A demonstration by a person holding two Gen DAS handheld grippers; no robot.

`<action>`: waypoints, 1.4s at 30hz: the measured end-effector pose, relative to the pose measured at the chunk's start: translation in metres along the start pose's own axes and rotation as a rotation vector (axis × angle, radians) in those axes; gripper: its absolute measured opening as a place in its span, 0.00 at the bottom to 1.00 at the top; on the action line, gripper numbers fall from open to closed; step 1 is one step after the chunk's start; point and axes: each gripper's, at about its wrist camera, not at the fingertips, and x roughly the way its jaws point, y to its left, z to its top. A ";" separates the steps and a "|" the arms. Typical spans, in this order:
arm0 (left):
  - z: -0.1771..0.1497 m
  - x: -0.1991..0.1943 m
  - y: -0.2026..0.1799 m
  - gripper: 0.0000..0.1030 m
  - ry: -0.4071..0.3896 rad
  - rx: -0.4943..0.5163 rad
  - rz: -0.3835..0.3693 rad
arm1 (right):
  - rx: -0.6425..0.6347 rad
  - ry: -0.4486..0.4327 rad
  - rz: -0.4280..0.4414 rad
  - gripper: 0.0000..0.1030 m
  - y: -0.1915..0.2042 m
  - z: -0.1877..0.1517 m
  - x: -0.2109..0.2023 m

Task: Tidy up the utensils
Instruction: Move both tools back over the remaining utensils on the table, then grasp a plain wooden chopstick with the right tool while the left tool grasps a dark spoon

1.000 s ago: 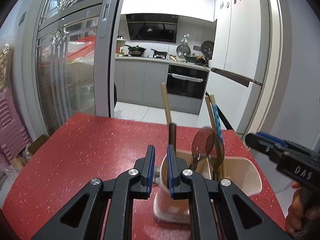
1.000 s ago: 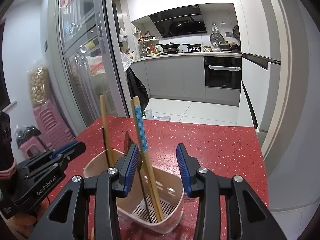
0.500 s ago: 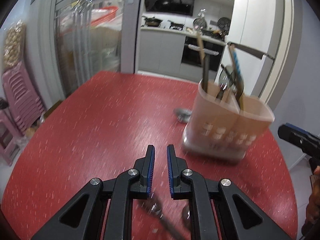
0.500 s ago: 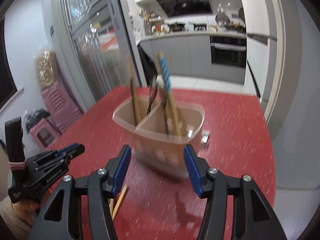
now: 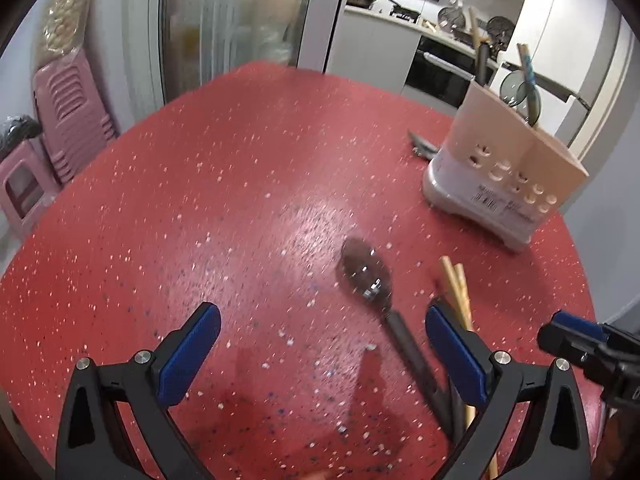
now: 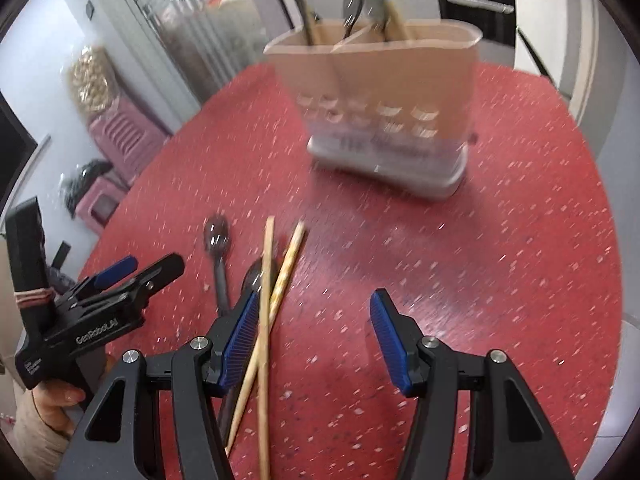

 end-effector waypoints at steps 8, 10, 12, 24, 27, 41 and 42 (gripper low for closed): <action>-0.003 0.015 0.008 1.00 0.071 -0.017 0.016 | 0.006 0.132 0.033 0.60 0.007 0.006 0.024; -0.004 0.014 0.012 1.00 0.078 -0.036 0.017 | -0.003 0.158 0.031 0.60 0.012 0.006 0.028; -0.003 0.015 0.020 1.00 0.087 -0.062 0.020 | -0.017 0.186 0.026 0.58 0.018 0.008 0.035; -0.007 0.010 0.029 1.00 0.112 -0.100 0.006 | -0.019 0.270 0.025 0.27 0.032 0.009 0.057; -0.008 0.010 0.030 1.00 0.120 -0.100 0.001 | -0.006 0.268 0.031 0.21 0.030 0.009 0.058; -0.002 0.021 -0.006 1.00 0.180 -0.078 -0.031 | 0.025 0.230 0.079 0.06 0.015 0.002 0.048; -0.002 0.023 -0.009 1.00 0.189 -0.075 -0.028 | 0.030 0.224 0.083 0.06 0.012 0.001 0.045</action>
